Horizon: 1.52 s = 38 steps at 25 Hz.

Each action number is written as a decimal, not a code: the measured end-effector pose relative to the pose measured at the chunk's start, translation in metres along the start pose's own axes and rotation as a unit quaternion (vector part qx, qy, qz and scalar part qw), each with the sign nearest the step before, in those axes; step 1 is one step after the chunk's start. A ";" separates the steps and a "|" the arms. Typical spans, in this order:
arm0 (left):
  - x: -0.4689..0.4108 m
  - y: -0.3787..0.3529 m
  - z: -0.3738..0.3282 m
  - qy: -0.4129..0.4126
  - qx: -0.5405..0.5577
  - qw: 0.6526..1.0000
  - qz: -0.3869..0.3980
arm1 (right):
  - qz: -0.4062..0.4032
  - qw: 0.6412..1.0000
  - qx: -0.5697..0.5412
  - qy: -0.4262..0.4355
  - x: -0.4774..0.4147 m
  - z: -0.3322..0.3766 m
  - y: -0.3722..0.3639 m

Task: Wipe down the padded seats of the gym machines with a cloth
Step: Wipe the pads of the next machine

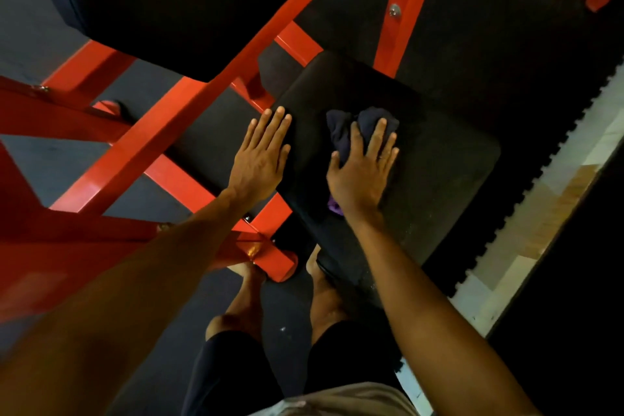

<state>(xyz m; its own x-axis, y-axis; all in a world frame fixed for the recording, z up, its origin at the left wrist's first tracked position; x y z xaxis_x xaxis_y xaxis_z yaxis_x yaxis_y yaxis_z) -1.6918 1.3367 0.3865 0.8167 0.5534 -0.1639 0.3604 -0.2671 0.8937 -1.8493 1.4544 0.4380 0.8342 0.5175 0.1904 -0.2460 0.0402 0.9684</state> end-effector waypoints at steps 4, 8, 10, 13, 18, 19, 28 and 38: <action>0.001 -0.001 0.000 -0.005 0.020 1.000 0.012 | 0.017 0.995 0.017 0.092 0.068 0.037 -0.023; 0.010 0.008 -0.003 -0.020 0.028 0.999 0.013 | 0.049 0.980 0.057 0.185 0.085 0.001 -0.016; 0.012 0.013 -0.002 -0.021 0.022 0.999 0.025 | 0.053 0.988 0.063 0.134 0.060 -0.020 -0.004; 0.016 0.013 -0.005 -0.014 0.024 0.999 0.036 | 0.060 0.998 -0.002 -0.031 0.022 -0.013 0.006; 0.018 0.014 -0.007 -0.033 0.028 0.997 0.063 | 0.087 0.996 -0.027 0.001 0.062 0.058 -0.015; 0.018 0.014 -0.005 -0.040 0.026 0.997 0.065 | 0.086 0.995 -0.007 0.050 0.077 0.057 -0.018; 0.017 0.013 -0.005 -0.017 0.056 0.997 0.053 | 0.061 0.998 0.019 -0.008 0.048 -0.015 0.005; 0.018 0.013 -0.002 -0.036 0.043 0.996 0.070 | 0.034 0.996 0.035 0.081 0.104 0.030 -0.026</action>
<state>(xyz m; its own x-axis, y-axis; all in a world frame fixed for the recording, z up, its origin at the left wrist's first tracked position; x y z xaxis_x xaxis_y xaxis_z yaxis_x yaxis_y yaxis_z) -1.6733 1.3441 0.3963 0.8910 0.4482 -0.0725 0.2750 -0.4056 0.8717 -1.7413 1.4818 0.4375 0.7252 0.6482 0.2322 -0.2583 -0.0564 0.9644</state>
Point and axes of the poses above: each hand's wrist, its own x-axis away from the middle knuckle, its own y-axis out of the back of the hand, z = x × y, the point moved 5 cm from there along -x, towards the middle knuckle, and after that the axes turned 11 degrees about -y, right-handed, at the moved point
